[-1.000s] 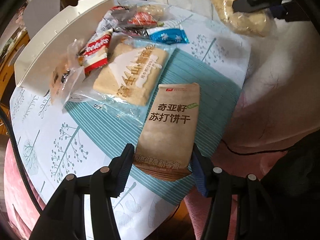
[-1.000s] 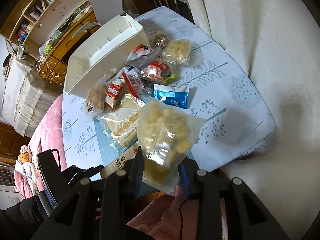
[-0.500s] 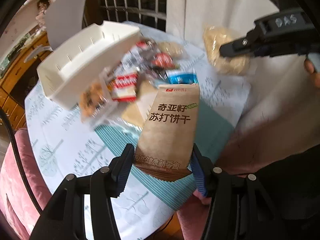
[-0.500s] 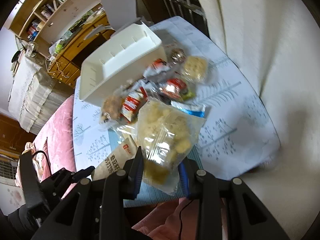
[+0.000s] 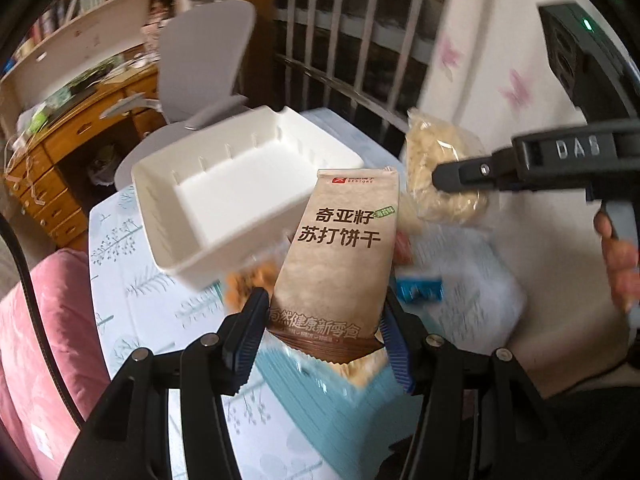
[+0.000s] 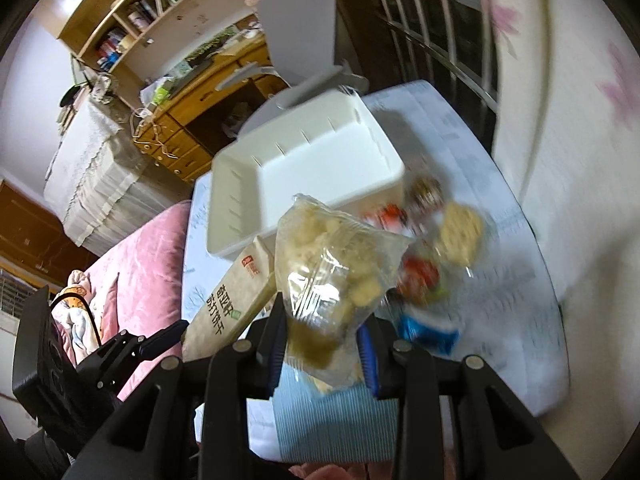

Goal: Organize snacks
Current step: 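Carry both packets into the white tray and open both grippers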

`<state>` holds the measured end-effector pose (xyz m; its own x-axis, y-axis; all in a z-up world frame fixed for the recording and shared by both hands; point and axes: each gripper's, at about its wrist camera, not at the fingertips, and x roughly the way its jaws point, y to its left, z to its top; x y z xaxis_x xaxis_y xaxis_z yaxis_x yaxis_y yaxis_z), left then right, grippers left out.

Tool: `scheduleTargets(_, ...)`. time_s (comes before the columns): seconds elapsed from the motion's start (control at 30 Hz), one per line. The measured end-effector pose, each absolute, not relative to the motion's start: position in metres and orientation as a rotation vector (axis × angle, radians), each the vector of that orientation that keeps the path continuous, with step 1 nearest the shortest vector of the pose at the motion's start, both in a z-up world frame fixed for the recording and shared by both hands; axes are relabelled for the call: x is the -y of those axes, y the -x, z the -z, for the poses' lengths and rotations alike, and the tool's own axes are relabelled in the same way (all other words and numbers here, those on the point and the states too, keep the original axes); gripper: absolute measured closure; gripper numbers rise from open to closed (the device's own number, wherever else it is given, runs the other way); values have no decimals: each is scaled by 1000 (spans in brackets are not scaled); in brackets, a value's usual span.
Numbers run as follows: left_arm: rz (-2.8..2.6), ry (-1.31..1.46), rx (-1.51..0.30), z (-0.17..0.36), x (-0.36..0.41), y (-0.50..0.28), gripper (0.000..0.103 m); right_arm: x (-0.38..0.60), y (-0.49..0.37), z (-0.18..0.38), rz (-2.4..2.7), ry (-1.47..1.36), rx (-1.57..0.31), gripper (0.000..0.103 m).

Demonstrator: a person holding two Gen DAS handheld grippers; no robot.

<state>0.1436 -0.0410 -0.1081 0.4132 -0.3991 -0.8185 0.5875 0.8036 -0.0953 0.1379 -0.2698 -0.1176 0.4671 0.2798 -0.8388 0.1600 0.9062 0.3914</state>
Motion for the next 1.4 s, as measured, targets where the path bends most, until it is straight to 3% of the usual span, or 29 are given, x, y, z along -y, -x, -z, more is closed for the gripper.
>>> scheduleTargets(0.37,448,47,-928,115,36,-250,49,289,-241,133,-160,-514,-1058,72)
scheduleTargets(0.9,209,94,-1035,174,31,-330,46,315,-313,194,-166,-620,-1097,69)
scheduleTargets(1.0,212,97,-1036,175,30,-326,43,320,-310,192,-160,-619,-1090,64)
scheduleTargets(1.17,231,97,-1055,169,30,-317,27,325,-301,184,-149,-632,-1067,63)
scheduleTargets(1.4,248,107,-1040,140,21,-285,23,323,-270,157,-145,-639,-1019,62)
